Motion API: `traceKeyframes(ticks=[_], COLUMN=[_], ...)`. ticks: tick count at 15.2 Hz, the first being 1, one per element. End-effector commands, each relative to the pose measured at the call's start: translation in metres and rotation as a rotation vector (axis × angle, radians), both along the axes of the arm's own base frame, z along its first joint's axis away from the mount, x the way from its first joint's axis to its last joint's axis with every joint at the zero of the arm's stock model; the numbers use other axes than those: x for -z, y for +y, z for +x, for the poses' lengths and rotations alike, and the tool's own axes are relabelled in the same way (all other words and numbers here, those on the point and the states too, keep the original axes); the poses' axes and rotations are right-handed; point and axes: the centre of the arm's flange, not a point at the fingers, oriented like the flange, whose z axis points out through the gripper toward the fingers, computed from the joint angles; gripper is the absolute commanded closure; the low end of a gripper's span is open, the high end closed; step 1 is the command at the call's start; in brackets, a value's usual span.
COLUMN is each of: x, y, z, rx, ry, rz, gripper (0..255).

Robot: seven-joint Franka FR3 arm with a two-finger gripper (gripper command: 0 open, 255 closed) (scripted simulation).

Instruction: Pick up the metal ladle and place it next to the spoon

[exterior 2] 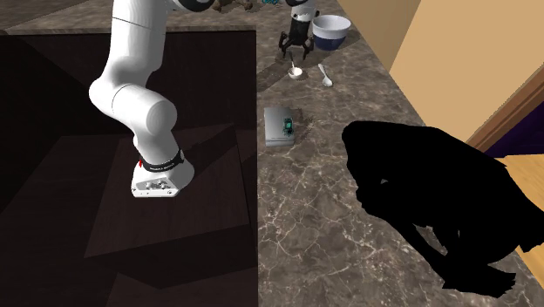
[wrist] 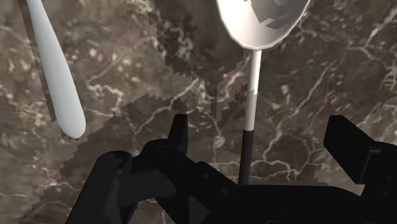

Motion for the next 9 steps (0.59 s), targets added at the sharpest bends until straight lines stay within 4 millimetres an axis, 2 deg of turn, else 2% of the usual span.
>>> traceKeyframes(ticks=[1, 2, 9], x=[-0.025, -0.035, -0.035], y=[0.0, 0.0, 0.0], z=[0.001, 0.002, 0.002], rx=[0.0, 0.0, 0.0], ry=[0.001, 0.001, 0.001], rz=[0.0, 0.0, 0.0], gripper=[0, 0, 0])
